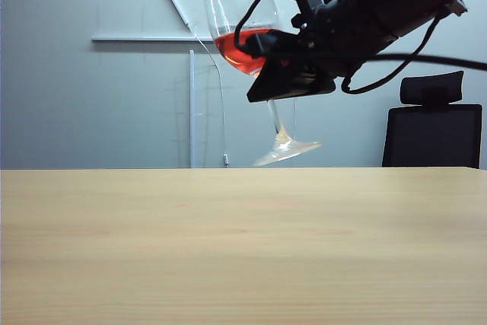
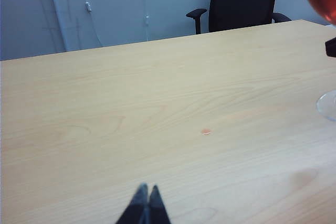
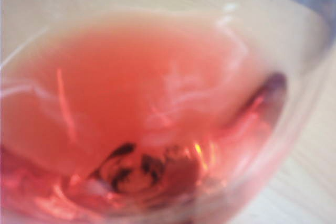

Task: Gently pick up the goblet, rotate it counterclockwise for two full turns (viewing from above), and then place it back on the table.

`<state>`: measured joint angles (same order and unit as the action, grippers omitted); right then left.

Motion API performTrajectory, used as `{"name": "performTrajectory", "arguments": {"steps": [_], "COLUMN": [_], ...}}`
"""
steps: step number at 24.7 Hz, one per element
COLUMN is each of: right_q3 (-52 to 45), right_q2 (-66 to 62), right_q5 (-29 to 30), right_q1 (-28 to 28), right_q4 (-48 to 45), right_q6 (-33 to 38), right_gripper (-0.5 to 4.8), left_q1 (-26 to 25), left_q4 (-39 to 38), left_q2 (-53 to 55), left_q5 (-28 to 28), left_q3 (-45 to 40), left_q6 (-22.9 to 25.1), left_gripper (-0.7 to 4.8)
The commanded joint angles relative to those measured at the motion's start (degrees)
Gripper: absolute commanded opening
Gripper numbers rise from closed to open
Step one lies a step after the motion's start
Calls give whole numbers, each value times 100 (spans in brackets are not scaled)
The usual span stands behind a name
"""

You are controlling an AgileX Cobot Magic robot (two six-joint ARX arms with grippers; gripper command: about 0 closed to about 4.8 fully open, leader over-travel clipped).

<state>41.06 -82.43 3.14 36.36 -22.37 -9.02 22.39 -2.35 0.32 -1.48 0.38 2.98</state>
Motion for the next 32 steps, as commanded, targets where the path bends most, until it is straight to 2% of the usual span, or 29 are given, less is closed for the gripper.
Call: {"name": "performTrajectory", "arguments": {"steps": [1,5,8,10,11,17,24,26,29,32], "right_q3": [59,61,59,52,50,50,48,48,48,48], "right_q2": [52,52,42,-39,-101,-402,-850,-1154,-1318,-1375], "right_q5": [-205,-118,304,944,1075,1130,1447,1641,1652,1628], "right_q1": [192,210,197,197,192,203,201,199,195,175], "right_q4": [-481,-962,-1294,-2020,-2328,-3355,-4203,-4699,-4813,-4546], "right_q6": [-1117,-1220,-1180,-444,-164,879,1991,2546,2905,3193], "right_gripper": [-5,-5,-5,-5,-5,-5,-5,-5,-5,-5], "left_q1": [9,9,9,11,11,11,11,13,13,13], "left_q4": [70,70,70,70,70,70,70,70,70,70], "left_q2": [2,2,2,2,2,2,2,2,2,2], "left_q5": [22,22,22,22,22,22,22,22,22,22], "left_q3": [13,13,13,13,13,13,13,13,13,13], "left_q6": [0,0,0,0,0,0,0,0,0,0], "left_gripper": [-5,-5,-5,-5,-5,-5,-5,-5,-5,-5]}}
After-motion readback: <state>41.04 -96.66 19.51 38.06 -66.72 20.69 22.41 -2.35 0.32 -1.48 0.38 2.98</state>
